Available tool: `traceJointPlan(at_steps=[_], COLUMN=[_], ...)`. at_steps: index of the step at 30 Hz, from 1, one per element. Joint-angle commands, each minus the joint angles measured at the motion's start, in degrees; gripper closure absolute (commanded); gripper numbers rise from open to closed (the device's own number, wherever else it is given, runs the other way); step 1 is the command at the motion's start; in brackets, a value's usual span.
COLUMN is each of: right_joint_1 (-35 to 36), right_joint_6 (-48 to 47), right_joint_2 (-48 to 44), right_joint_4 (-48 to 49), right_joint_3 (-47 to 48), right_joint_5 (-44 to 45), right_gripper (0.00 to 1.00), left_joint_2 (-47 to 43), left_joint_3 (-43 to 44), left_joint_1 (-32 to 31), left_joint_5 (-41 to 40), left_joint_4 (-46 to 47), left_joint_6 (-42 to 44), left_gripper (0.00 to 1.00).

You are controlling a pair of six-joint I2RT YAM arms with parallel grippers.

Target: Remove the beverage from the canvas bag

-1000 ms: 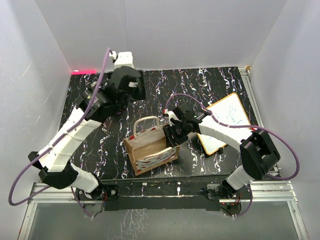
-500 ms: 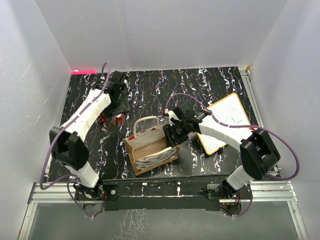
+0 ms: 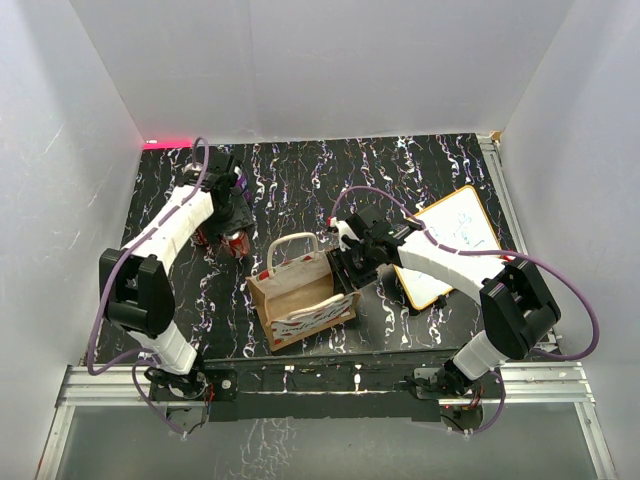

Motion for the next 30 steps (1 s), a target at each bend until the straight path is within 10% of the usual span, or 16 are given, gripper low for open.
traceJointPlan(at_steps=[1, 18, 30], right_joint_1=[-0.28, -0.56, -0.53], right_joint_6=[-1.04, -0.90, -0.98], right_joint_2=[-2.02, -3.74, -2.67], right_joint_4=[2.17, 1.99, 1.52], right_joint_3=[-0.52, -1.27, 0.08], right_joint_5=[0.66, 1.42, 0.97], right_gripper=[0.51, 0.51, 0.51], left_joint_2=[2.01, 13.09, 12.47], left_joint_3=[5.52, 12.36, 11.67], left_joint_1=[2.95, 6.34, 6.34], left_joint_5=[1.53, 1.65, 4.47], left_joint_4=[2.04, 4.20, 3.29], left_joint_6=[-0.45, 3.56, 4.44], left_gripper=[1.00, 1.00, 0.32])
